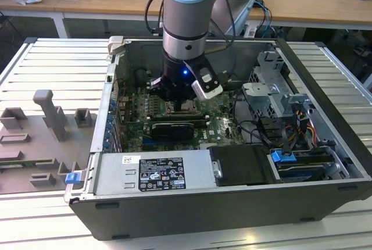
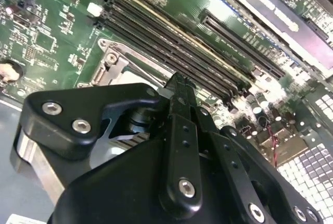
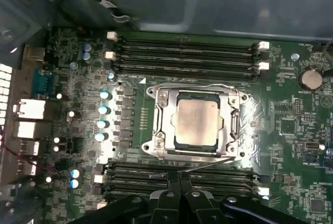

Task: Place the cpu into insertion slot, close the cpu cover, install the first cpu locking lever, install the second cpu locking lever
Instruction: 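Install the second cpu locking lever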

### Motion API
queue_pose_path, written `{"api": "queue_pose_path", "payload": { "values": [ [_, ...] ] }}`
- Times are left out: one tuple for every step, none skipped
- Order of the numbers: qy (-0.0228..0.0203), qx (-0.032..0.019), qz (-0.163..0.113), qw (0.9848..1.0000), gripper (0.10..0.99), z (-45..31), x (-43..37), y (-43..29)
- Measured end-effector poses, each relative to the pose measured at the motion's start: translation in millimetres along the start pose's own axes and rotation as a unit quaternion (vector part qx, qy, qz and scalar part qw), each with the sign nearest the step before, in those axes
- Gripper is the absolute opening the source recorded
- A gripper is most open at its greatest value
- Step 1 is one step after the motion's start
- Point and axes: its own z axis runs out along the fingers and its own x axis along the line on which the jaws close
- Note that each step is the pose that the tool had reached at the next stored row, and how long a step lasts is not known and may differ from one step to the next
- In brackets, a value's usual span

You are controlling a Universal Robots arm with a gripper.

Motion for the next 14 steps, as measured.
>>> {"api": "queue_pose_path", "payload": {
  "values": [
    [-0.0002,-0.0023,0.0,1.0,0.106,0.6,4.2,0.2],
    [-0.0005,-0.0045,0.0,1.0,0.106,1.2,6.1,0.0],
    [-0.0008,-0.0079,0.0,1.0,0.106,2.7,8.7,-0.2],
    [-0.0009,-0.009,0.0,1.0,0.106,3.4,9.4,-0.3],
    [-0.0011,-0.0105,0.0,0.9999,0.106,4.2,10.0,-0.4],
    [-0.0012,-0.0115,0.0,0.9999,0.106,5.5,10.1,-0.6],
    [-0.0012,-0.0119,0.0,0.9999,0.106,7.1,10.2,-1.0],
    [-0.0012,-0.0121,0.0,0.9999,0.106,10.8,10.2,-1.4],
    [-0.0013,-0.0122,0.0,0.9999,0.106,13.5,10.2,-1.8],
    [-0.0013,-0.0124,0.0,0.9999,0.106,15.3,10.2,-2.0],
    [-0.0014,-0.0125,0.0,0.9999,0.106,17.0,10.2,-2.2],
    [-0.0016,-0.0131,0.0,0.9999,0.106,18.0,10.2,-2.3],
    [-0.0018,-0.0143,0.0,0.9999,0.106,18.7,10.3,-2.5],
    [-0.0021,-0.016,0.0,0.9999,0.106,19.4,10.5,-2.7]
  ]
}}
